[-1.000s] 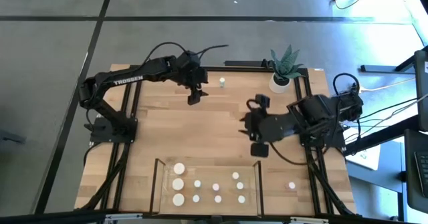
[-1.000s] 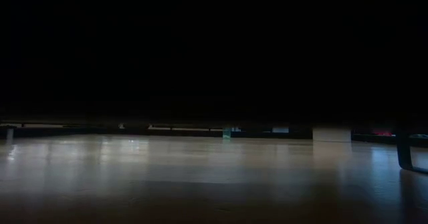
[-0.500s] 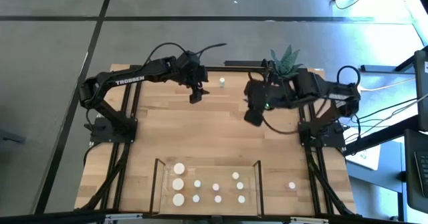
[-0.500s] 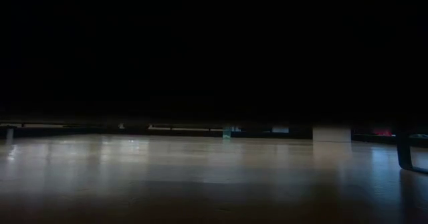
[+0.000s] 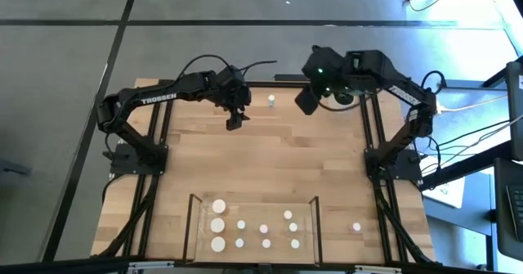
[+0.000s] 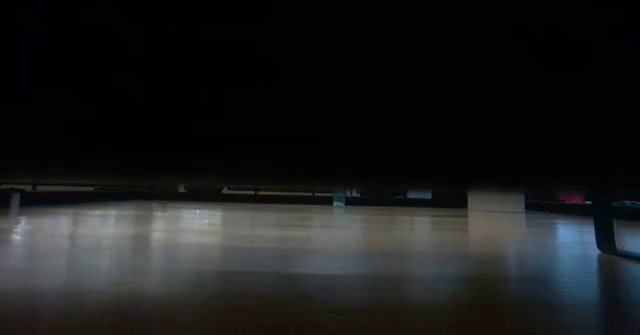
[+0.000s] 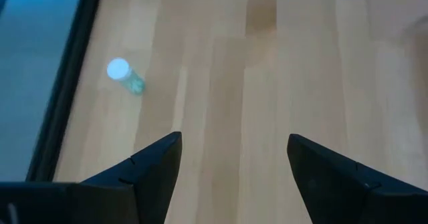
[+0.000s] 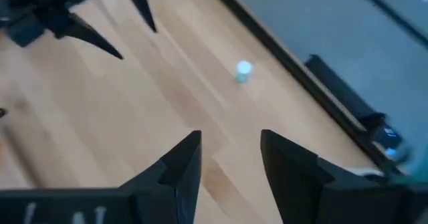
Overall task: Pick and place medicine bottles onto shelf by color
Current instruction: Put the blue pill bottle on the shelf aligned with the other blue pill bottles
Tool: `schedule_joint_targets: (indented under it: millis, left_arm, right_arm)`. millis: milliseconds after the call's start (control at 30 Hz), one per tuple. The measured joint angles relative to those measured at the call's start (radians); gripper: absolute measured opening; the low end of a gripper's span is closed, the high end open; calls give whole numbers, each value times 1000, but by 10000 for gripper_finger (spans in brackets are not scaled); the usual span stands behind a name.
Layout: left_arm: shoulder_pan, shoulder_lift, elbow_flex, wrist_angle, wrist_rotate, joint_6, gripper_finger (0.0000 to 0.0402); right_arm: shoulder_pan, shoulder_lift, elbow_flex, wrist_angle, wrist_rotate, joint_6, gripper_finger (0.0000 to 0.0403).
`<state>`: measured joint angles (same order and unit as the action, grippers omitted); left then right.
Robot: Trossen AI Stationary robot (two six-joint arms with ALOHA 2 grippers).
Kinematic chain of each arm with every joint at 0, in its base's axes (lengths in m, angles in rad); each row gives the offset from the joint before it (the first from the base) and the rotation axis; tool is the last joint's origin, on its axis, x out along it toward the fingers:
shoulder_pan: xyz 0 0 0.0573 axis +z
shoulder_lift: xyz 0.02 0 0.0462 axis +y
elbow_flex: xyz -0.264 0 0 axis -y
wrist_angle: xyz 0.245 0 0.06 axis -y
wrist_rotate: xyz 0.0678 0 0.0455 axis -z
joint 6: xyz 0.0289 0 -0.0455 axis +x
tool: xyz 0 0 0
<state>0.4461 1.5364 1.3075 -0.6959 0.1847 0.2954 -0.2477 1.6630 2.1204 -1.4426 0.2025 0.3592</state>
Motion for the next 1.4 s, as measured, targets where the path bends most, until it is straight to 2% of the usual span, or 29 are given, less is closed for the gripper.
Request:
schedule_joint_targets:
  millis: [167,400,600,800,1000,1200,1400]
  left_arm:
    - [4,-2,0,-34,0,8,265]
    - [20,-44,0,-102,1,33,265]
    - [40,-151,-72,-124,6,31,265]
    - [59,-309,-203,-94,3,20,265]
    - [59,-419,-297,-44,4,20,265]
    - [59,-464,-347,-41,4,20,265]
    - [58,-464,-349,-27,4,20,265]
  right_arm:
    - [-70,64,0,43,-118,-51,156]
    - [-128,155,-1,83,-112,-82,156]
    - [-162,215,-1,94,-257,-143,156]
    - [-146,257,-1,99,-266,-161,156]
    - [-112,277,-19,143,-227,-171,156]
    - [-84,261,-162,284,-233,-168,156]
    - [-95,260,-240,424,-235,-153,156]
